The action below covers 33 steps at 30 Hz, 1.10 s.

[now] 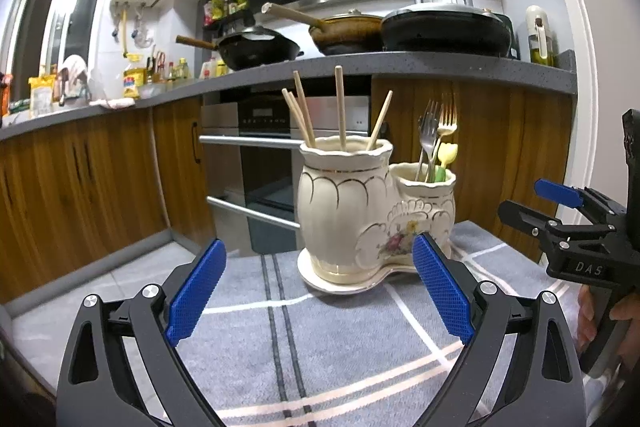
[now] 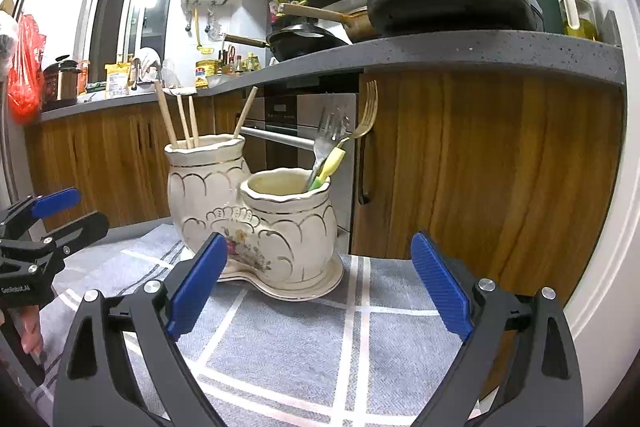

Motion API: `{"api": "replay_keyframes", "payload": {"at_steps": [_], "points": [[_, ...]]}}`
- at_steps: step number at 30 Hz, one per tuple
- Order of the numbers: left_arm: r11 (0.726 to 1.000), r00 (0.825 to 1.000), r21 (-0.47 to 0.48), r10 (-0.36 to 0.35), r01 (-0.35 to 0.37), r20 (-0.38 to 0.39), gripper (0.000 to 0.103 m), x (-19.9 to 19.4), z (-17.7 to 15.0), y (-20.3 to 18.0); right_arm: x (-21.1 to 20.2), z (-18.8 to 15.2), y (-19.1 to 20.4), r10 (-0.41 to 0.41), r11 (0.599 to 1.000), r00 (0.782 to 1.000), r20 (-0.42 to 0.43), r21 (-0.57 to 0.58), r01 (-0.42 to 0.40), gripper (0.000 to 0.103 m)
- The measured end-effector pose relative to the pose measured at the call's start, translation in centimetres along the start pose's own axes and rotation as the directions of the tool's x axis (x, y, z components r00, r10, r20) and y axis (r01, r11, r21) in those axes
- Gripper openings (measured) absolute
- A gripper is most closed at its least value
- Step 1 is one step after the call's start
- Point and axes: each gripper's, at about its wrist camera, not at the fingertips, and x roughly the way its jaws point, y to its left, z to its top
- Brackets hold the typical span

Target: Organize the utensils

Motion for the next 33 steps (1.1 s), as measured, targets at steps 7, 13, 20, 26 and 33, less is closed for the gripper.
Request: {"api": "replay_keyframes", "payload": {"at_steps": [7,13,20,26,33], "points": [[1.0,1.0,-0.003,-0.009,0.009,-0.01,0.094,0.33,0.03,0.02,-0.03,-0.03,0.02,0.007,1.0,1.0,0.0,-0.004,-0.007,0.092],[1.0,1.0,-0.003,-0.009,0.009,-0.012,0.094,0.35,0.04,0.02,-0.04,-0.03,0.06,0.006,1.0,1.0,-0.001,-0.003,-0.006,0.092],[1.0,1.0,-0.003,-0.009,0.009,-0.011,0.094,0.35,0.04,0.04,-0.04,-0.05,0.04,0.005,1.0,1.0,0.0,-0.002,-0.005,0.092],[1.0,1.0,-0.003,-0.009,0.009,-0.011,0.094,0.34,0.05,0.04,0.02,-0.05,0.03,0.005,1.0,1.0,-0.001,-0.003,-0.005,0.092],[1.0,1.0,-0.003,-0.009,0.009,-0.012,0.094,0.42,0.08,0.01,0.03,-0.04,0.01,0.004,1.0,1.0,-0.001,-0.002,-0.004,0.092]]}}
